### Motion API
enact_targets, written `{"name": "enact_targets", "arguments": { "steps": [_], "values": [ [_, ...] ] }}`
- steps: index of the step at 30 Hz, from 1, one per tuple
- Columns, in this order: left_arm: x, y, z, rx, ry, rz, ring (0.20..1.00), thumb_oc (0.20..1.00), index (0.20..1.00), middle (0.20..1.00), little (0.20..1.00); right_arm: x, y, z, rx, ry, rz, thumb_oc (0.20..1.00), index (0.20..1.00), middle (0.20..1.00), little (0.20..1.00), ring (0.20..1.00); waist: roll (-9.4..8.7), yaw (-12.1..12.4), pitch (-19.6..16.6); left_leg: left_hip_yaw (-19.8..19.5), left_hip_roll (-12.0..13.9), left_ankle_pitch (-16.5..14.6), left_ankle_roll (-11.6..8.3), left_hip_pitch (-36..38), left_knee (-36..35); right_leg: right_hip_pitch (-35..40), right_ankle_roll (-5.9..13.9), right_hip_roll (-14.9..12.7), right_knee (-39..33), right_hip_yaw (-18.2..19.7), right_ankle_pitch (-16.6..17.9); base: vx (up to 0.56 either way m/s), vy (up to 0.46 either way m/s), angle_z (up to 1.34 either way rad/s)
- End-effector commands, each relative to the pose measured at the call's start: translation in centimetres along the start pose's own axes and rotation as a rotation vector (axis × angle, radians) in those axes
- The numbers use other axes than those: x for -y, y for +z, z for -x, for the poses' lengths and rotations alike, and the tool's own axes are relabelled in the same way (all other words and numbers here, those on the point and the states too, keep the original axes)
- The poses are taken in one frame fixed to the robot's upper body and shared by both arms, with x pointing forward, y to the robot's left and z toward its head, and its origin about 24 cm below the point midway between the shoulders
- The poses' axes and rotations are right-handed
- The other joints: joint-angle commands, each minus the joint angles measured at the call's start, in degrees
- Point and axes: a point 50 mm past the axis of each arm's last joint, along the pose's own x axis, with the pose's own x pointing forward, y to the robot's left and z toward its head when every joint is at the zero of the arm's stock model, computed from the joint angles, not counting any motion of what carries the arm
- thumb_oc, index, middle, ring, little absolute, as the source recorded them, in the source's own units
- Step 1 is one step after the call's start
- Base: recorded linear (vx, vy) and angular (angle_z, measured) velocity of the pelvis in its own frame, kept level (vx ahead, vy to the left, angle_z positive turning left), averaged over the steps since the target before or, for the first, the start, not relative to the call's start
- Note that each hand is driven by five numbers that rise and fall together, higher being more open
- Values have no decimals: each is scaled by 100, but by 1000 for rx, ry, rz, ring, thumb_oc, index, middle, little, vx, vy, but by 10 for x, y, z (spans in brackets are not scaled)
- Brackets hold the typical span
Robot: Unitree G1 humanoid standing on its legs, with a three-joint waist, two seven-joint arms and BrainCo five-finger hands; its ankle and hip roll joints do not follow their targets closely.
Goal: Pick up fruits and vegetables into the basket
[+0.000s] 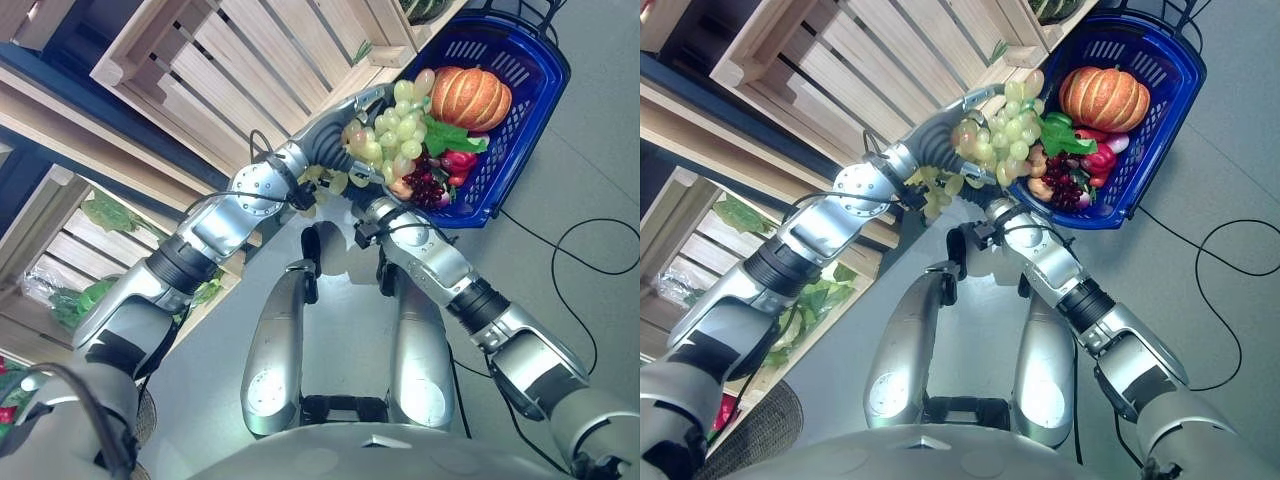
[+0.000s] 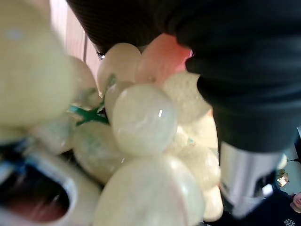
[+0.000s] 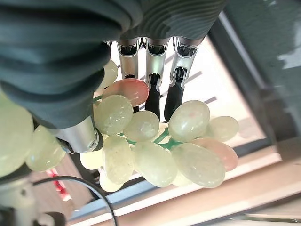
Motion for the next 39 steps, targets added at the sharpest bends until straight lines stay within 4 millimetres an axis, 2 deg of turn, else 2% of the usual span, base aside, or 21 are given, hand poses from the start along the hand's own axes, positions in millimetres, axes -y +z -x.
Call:
{"name": "enact_targets", "arguments": {
  "steps": [1, 8, 12, 21, 27, 28, 29, 32, 39],
  "values": [
    [15, 17, 0, 77, -74, 127, 1000, 1000, 1000, 1000, 1000, -38, 92, -14, 452, 204, -92, 200, 200, 200, 200, 200, 268, -179, -296, 352, -336, -862, 308, 264, 51, 300, 210, 188, -370, -219, -152, 0, -54, -6],
    [10, 16, 2, 96, -42, 203, 1000, 1000, 1000, 1000, 1000, -19, 114, -5, 565, 145, -76, 200, 200, 200, 200, 200, 339, -324, -296, 458, -271, -849, 279, 163, 84, 108, 172, 267, -287, -91, -180, -2, -66, -9],
    [3, 20, 8, 168, 33, 321, 1000, 1000, 1000, 1000, 1000, -4, 124, 4, 622, 94, -51, 200, 200, 200, 200, 200, 358, -405, -296, 519, -217, -842, 249, 98, 107, 5, 147, 309, -237, -44, -206, 6, -84, -15],
    [-6, 33, 27, 378, 168, 581, 1000, 1000, 1000, 1000, 1000, 30, 137, 23, 714, -25, 6, 200, 200, 200, 200, 200, 409, -492, -296, 578, -123, -859, 193, -146, 252, -271, 80, 334, -26, -26, -302, -2, -94, -11],
    [-13, 38, 39, 478, 296, 635, 1000, 1000, 1000, 1000, 1000, 46, 140, 34, 743, -79, 43, 200, 200, 200, 200, 200, 391, -496, -296, 566, -77, -866, 175, -332, 340, -433, 44, 341, 113, -61, -366, -15, -103, -3],
    [-14, 37, 41, 478, 317, 634, 1000, 1000, 1000, 1000, 1000, 48, 141, 35, 748, -89, 48, 200, 200, 200, 200, 200, 387, -484, -296, 563, -72, -865, 167, -368, 347, -455, 41, 339, 121, -77, -375, 47, -119, 0],
    [-13, 35, 43, 476, 338, 647, 1000, 1000, 1000, 1000, 1000, 50, 139, 37, 744, -103, 46, 200, 200, 200, 200, 200, 380, -477, -296, 503, -78, -1019, 134, -294, 414, -380, 84, 345, 212, -45, -536, 47, -111, 0],
    [-12, 31, 47, 463, 373, 649, 1000, 1000, 1000, 1000, 1000, 57, 138, 40, 751, -128, 48, 200, 200, 200, 200, 200, 363, -450, -296, 484, -62, -1017, 125, -411, 444, -468, 80, 342, 258, -82, -557, -3, -110, 6],
    [3, 7, 56, 291, 386, 615, 1000, 1000, 1000, 1000, 1000, 76, 136, 53, 787, -181, -21, 200, 200, 200, 200, 200, 360, -335, -296, 419, -36, -1018, 140, -770, 535, -766, 85, 314, 398, -193, -595, -28, -102, 5]
  ]
}}
